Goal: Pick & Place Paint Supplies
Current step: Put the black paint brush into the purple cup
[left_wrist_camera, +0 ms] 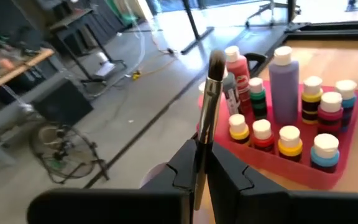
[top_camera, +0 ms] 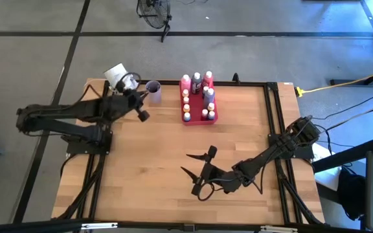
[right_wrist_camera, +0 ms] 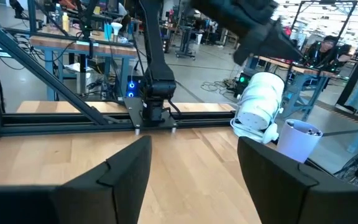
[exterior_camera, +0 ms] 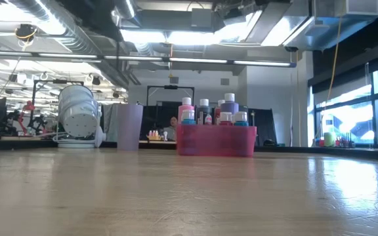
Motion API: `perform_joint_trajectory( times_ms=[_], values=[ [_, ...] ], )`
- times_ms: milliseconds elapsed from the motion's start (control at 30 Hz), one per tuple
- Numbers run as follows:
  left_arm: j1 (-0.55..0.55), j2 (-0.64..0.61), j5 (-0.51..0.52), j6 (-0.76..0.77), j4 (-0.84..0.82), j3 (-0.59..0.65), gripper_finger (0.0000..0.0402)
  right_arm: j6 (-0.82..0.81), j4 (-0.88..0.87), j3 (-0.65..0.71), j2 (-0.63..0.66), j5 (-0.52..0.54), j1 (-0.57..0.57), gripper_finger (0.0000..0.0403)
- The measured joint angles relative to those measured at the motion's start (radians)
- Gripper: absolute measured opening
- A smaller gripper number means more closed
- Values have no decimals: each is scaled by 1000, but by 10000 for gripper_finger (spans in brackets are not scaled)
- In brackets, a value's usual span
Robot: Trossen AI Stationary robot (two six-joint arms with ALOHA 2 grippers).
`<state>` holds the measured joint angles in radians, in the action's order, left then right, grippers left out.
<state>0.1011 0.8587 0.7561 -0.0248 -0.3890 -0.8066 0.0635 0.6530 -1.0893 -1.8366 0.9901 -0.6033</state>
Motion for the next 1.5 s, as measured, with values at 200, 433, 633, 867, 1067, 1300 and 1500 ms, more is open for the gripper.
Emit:
perform_joint_trajectory(
  times_ms=[200, 433, 633, 867, 1067, 1300, 1500],
  values=[
    [229, 65, -231, -68, 91, 0, 18, -15, -19, 0, 0, -1, 0, 243],
    [436, 145, -423, -66, 244, 40, 18, -38, -54, 0, 0, -113, 0, 242],
    [535, 212, -503, -7, 478, 190, 18, -38, -73, 0, 0, -138, 0, 243],
    [637, 228, -561, 33, 620, 292, 18, -38, -97, 0, 0, -141, 9, 241],
    [685, 273, -649, 65, 598, 293, 18, -41, -119, 0, -2, -168, 29, 241],
    [686, 381, -678, 65, 638, 293, 18, -79, -138, 0, -2, -255, 58, 241],
    [686, 408, -684, 41, 665, 290, 44, -83, -146, 0, -2, -269, 61, 241]
  ],
)
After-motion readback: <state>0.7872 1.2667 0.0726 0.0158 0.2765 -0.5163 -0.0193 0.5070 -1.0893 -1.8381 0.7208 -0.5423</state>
